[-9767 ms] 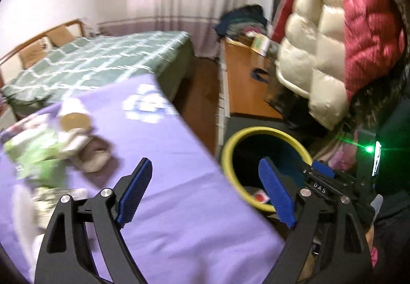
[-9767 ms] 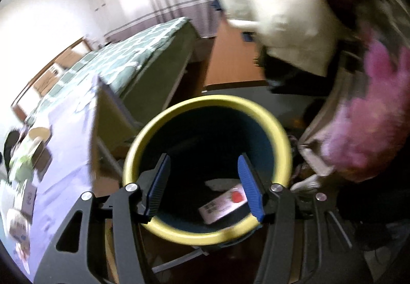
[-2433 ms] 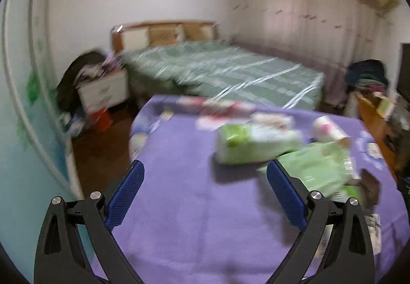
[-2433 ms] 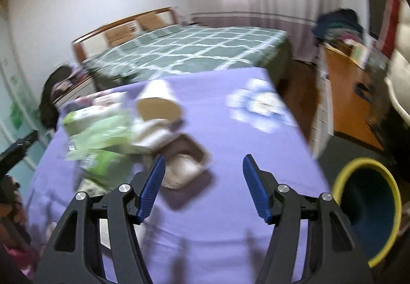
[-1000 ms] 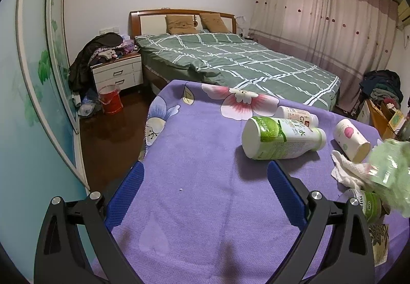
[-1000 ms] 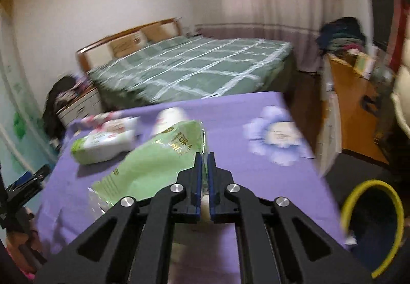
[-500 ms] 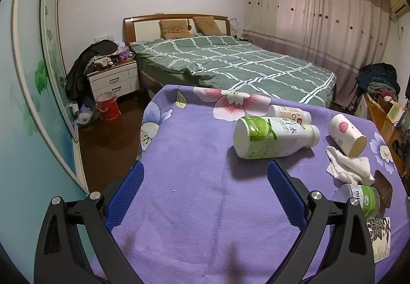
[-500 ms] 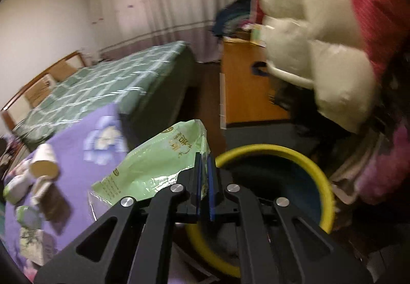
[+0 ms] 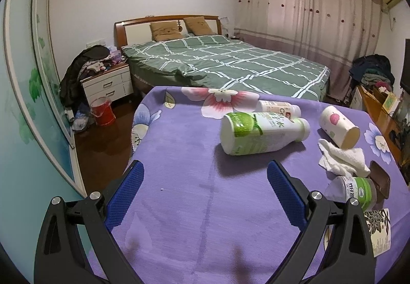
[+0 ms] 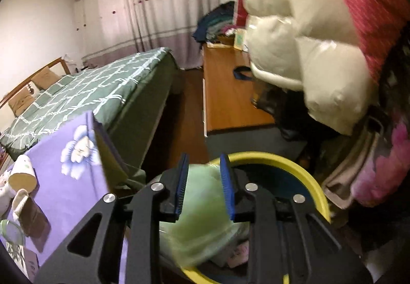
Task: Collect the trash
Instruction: 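Carry the plastic bag to the yellow bin and release it, then grasp the white book with black print with the left gripper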
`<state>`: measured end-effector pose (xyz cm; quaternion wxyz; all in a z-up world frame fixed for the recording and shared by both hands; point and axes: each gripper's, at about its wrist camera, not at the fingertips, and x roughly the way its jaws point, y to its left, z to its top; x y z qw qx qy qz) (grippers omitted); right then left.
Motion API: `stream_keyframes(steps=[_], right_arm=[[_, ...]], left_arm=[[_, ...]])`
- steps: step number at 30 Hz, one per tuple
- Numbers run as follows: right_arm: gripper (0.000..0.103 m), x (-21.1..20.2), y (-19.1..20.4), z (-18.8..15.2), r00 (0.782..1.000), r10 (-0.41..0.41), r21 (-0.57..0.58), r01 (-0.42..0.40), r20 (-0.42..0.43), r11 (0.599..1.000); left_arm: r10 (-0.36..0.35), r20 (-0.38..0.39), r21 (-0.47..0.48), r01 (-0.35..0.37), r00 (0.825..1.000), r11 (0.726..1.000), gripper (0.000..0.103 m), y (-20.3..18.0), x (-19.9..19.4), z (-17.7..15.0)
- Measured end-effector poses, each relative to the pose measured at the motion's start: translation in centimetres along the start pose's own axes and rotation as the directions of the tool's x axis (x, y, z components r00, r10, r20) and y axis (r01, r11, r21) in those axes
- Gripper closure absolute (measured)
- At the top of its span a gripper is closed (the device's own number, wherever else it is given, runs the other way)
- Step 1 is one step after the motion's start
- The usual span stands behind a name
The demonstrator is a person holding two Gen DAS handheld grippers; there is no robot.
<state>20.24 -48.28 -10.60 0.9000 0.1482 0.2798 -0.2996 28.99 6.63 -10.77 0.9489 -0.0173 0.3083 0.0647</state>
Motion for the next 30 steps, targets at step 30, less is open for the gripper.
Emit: stream_keyframes(steps=[30], right_arm=[[0.069,1.5,5.3,-0.7,0.996,0.093,-0.124,-0.093,-0.009,0.988]], left_arm=[[-0.505,-0.369,0.15,0.587,0.78,0.796,0.008,-13.2,-3.5,-6.3]])
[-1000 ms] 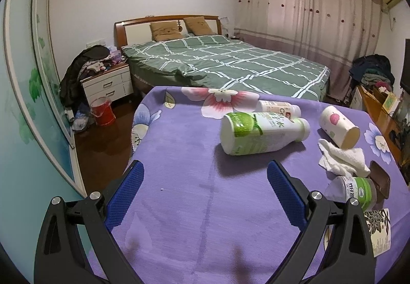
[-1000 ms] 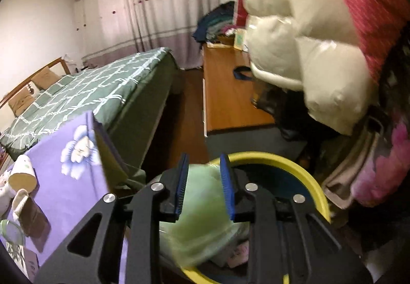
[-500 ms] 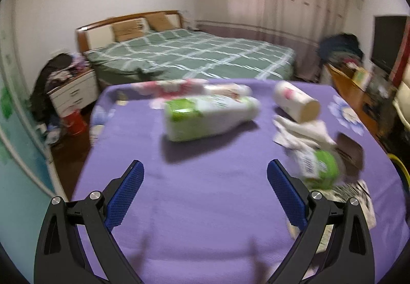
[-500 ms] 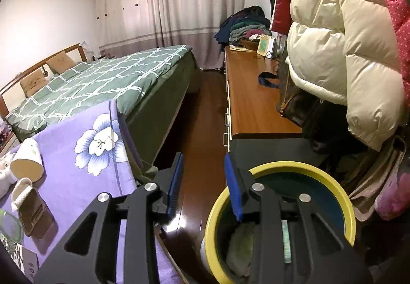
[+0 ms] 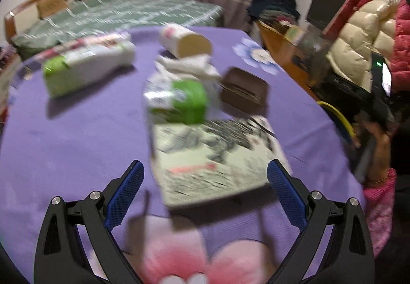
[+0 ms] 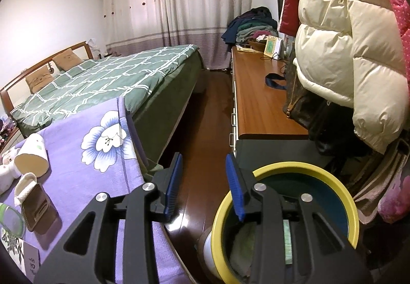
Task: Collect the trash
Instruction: 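Grasp the white book with black print with the left gripper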
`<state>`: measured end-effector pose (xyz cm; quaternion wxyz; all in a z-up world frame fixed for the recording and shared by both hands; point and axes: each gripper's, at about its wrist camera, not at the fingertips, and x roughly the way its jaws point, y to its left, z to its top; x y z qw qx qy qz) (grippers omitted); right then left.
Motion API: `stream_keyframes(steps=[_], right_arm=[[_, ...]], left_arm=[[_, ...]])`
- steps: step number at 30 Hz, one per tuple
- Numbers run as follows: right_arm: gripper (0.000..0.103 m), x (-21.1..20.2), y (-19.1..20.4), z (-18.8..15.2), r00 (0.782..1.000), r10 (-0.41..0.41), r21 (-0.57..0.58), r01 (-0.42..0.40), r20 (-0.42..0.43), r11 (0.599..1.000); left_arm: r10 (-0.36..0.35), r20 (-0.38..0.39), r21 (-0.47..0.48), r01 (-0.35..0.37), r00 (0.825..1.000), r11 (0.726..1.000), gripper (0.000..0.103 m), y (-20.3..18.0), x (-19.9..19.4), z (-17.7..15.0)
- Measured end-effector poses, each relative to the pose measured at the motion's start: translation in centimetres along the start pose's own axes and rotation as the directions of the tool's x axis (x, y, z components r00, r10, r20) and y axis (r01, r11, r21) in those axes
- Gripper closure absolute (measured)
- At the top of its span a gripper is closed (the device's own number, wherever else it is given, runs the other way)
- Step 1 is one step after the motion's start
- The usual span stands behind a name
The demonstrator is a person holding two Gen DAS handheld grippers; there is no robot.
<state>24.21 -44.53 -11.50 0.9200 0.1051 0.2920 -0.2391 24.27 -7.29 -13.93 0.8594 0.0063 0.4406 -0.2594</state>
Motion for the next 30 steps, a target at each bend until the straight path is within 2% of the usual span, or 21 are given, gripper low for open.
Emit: stream_keyframes(steps=[5,9,11,14,16,22,30], right_arm=[[0.068,0.0,-0.1,0.0,1.0,0.005,0.003,-0.005,0.0,1.0],[0.068,-0.1,-0.1,0.0,1.0,0.009,0.006,-0.009,-0.001,1.0],[0.068,-0.1,-0.1,0.0,1.0,0.01,0.006,-0.01,-0.001,1.0],[0.068,-0.1,0.0,0.0,1.0,0.01,0.006,-0.01,-0.003,1.0],[0.068,-0.1,0.1,0.0,1.0,0.01,0.004,-0.01,-0.003,1.0],[0.067,0.0,0.1,0.0,1.0,0.012,0.007,-0.011,-0.009,1.0],[0.066,0.2,0.2,-0.1,1.0,0.024,0.0,-0.024,-0.018,1.0]], left_arm=[[-0.042,-0.036,0.045,0.044,0.998,0.998,0.008,-2.1,0.3,-1.1],[-0.138,-0.073,0.08,0.144,0.988,0.986,0.008,-3.3,0.0,-1.8],[-0.125,-0.06,0.114,0.131,0.99,0.985,0.008,-3.8,-0.5,-1.7],[-0.049,-0.007,0.126,0.049,0.999,0.991,0.008,-3.0,-0.7,-0.6],[-0.041,-0.015,0.133,0.043,0.999,0.99,0.007,-2.5,0.0,0.4],[-0.049,-0.044,0.186,0.056,0.998,0.981,0.005,-2.8,2.6,2.2],[-0.081,-0.03,0.173,0.085,0.996,0.981,0.005,-2.4,3.1,3.8]])
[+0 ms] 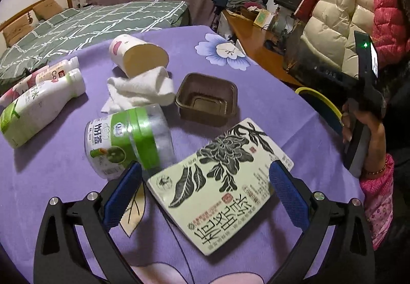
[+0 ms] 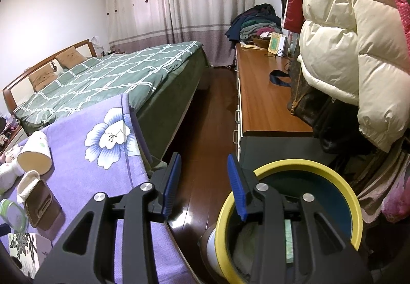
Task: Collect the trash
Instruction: 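Grasp the white book with black print with the left gripper, then carry the book over the yellow bin and open the left gripper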
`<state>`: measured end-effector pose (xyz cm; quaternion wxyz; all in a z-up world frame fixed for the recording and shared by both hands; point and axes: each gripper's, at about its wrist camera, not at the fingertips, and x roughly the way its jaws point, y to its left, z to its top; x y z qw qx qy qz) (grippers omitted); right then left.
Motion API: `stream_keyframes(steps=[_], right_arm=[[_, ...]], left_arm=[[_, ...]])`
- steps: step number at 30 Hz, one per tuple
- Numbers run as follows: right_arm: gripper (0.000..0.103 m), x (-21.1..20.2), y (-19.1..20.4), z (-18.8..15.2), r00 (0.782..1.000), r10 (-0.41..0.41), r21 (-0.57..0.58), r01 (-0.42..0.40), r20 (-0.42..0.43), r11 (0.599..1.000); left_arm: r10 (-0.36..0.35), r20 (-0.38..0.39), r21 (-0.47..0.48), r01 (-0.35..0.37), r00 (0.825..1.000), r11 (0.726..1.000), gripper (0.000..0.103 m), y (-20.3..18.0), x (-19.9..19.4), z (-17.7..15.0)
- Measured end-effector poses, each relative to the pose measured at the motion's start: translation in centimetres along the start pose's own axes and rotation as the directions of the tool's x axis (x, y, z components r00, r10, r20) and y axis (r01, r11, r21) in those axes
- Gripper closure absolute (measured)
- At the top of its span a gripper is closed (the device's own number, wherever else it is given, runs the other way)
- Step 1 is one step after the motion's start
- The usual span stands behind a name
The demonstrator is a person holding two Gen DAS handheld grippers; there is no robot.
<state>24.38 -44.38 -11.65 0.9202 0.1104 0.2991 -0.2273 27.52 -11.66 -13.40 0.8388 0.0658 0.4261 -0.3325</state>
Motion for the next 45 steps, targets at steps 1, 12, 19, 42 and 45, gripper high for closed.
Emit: stream_keyframes(steps=[1,12,19,42,45], right_arm=[[0.066,0.0,0.0,0.0,1.0,0.001,0.001,-0.001,0.0,1.0],[0.065,0.2,-0.2,-0.1,1.0,0.004,0.001,-0.004,-0.006,1.0],[0.065,0.2,-0.2,-0.1,1.0,0.005,0.002,-0.005,-0.007,1.0],[0.064,-0.7,-0.9,-0.4,0.999,0.048,0.041,-0.047,-0.01,0.998],[0.064,-1.9,-1.7,-0.6,0.998,0.06,0.046,-0.06,0.001,0.997]], left_arm=[[-0.004,-0.004,0.003,0.004,1.0,1.0,0.005,0.0,0.1,0.1],[-0.067,-0.088,0.08,0.074,0.994,0.994,0.005,-2.7,0.2,-1.6],[-0.006,-0.066,0.084,0.011,0.998,0.996,0.005,-2.6,0.3,-0.6],[0.112,-0.125,0.173,-0.09,0.986,0.981,0.029,-6.2,4.1,0.5],[0.128,-0.108,0.185,-0.107,0.986,0.977,0.029,-7.3,3.7,0.9]])
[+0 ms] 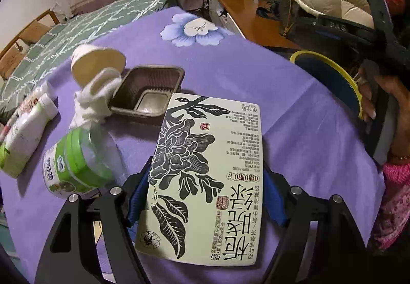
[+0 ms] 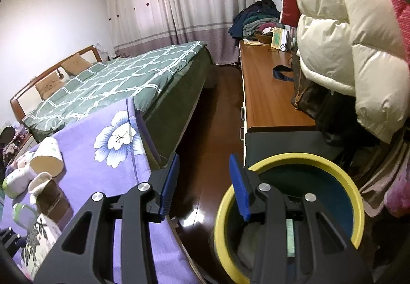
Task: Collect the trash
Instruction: 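Carry the book over the yellow bin and open the left gripper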
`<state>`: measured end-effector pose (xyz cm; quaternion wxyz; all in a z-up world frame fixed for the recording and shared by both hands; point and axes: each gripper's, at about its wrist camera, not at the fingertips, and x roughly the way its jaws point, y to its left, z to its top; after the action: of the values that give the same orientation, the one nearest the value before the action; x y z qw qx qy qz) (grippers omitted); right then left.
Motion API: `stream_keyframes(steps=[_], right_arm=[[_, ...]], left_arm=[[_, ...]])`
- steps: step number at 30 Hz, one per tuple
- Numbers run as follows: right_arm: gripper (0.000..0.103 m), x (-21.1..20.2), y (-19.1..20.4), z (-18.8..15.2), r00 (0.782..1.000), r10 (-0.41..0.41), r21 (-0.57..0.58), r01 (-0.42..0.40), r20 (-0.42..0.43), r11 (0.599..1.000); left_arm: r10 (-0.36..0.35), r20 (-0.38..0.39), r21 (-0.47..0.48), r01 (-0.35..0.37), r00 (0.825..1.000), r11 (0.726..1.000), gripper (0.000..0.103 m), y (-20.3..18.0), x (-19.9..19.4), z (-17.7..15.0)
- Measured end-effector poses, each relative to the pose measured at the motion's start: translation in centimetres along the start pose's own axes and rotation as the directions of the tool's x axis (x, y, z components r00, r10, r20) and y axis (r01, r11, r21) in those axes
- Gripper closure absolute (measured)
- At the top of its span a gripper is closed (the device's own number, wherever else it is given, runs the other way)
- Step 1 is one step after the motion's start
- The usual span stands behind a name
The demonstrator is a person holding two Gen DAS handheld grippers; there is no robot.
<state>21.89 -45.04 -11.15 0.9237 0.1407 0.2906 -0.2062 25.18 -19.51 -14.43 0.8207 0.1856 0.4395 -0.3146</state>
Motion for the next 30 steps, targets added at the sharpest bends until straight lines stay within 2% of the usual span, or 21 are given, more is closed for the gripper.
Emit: stream_keyframes(steps=[5,12,21,30], right_arm=[[0.064,-1.9,-2.1,-0.5,1.0,0.023,0.005,-0.023,-0.003,1.0],[0.059,-5.7,-6.9,-0.7,0.999,0.015,0.026,-0.016,0.035,1.0],[0.056,-9.7,-13.2,-1.0,0.993,-0.088,0.049,0.085,0.074,0.995],[0.055,-11.2,-18.1,-1.9,0.984,-0.164,0.126,0.155,0.066,0.98]], left_arm=[[0.006,0.031,0.032,-0.007,1.0,0.999,0.029,-2.3,-1.1,1.3],[-0.032,0.044,0.102,0.028,0.999,0.994,0.029,-7.4,-0.9,3.9],[-0.135,0.02,0.194,0.129,0.991,0.973,0.029,-15.4,2.4,8.3],[-0.203,-0.009,0.261,0.198,0.979,0.945,0.029,-22.5,5.5,11.8]])
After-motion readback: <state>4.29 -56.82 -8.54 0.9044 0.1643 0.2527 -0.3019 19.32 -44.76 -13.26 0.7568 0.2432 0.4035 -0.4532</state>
